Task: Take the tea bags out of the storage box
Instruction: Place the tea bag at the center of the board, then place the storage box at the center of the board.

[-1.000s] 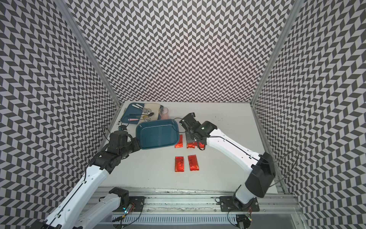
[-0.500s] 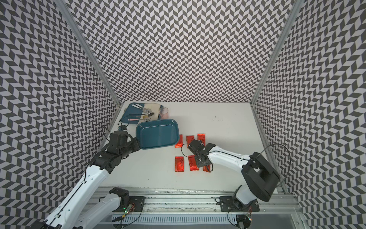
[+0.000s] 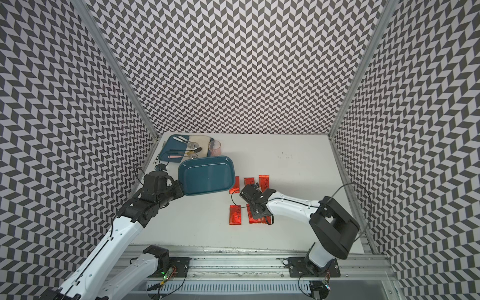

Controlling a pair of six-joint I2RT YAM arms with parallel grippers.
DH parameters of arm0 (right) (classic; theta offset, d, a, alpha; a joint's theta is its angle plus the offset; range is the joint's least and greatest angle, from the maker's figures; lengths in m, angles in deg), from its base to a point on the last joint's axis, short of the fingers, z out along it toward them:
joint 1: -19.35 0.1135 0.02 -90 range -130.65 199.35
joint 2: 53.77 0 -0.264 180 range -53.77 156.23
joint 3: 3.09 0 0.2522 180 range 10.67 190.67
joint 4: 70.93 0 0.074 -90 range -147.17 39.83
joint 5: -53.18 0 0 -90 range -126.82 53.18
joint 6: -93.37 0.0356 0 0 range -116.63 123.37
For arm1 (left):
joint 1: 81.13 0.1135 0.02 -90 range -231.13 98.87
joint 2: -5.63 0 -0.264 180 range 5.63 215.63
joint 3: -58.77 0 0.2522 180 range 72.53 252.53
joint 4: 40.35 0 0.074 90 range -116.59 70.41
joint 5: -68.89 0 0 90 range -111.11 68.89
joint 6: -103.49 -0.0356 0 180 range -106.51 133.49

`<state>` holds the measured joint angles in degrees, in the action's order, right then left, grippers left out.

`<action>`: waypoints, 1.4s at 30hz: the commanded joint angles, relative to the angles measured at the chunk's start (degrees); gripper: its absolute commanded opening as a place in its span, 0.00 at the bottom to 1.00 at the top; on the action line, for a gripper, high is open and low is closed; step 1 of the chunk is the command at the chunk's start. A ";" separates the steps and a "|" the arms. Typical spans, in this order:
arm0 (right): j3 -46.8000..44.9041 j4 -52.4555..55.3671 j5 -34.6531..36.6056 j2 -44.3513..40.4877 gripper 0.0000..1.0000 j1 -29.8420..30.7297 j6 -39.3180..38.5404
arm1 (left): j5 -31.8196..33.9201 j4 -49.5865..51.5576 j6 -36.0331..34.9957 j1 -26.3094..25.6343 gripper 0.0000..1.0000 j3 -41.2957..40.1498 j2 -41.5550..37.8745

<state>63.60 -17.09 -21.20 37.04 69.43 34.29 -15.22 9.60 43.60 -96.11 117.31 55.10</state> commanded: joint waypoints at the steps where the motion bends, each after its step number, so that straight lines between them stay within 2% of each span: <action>1: -0.02 -1.01 0.36 0.07 0.00 0.10 0.47 | -0.18 -1.60 0.41 -0.13 0.00 0.24 -0.32; 6: 0.07 -0.71 1.06 0.67 0.01 0.06 0.72 | -0.03 -1.58 0.39 -0.09 0.00 0.23 -0.34; 16: -0.97 -1.05 0.66 0.26 0.15 0.09 1.21 | -0.09 -1.56 0.47 -0.13 0.00 0.31 -0.25; 26: -0.73 -0.87 -0.17 -1.44 0.16 0.10 0.90 | 0.00 -1.59 0.49 -0.13 0.00 0.23 -0.25; 32: 1.87 0.92 1.13 -8.06 0.17 -0.19 -0.69 | 0.72 -1.74 0.85 -0.09 0.00 0.10 0.00; 35: 2.52 -0.60 2.67 -12.96 0.18 -3.78 -2.88 | 0.26 -1.68 1.18 1.48 0.00 0.56 2.16; 36: 2.68 -0.91 2.23 -14.12 0.21 -5.30 -3.54 | 0.58 -0.80 1.58 1.70 0.00 1.17 3.26; 38: 2.40 -2.54 1.21 -16.69 0.27 -8.23 -4.52 | 1.32 1.27 2.82 1.75 0.00 2.21 4.95; 42: -0.25 -6.76 -3.61 -19.98 0.27 -12.57 -6.63 | -0.01 2.37 2.89 1.23 0.00 2.36 5.91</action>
<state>64.86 -19.78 -21.73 18.63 58.68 30.31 -14.74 11.26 45.46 -94.76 117.42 61.14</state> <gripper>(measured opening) 0.274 0.098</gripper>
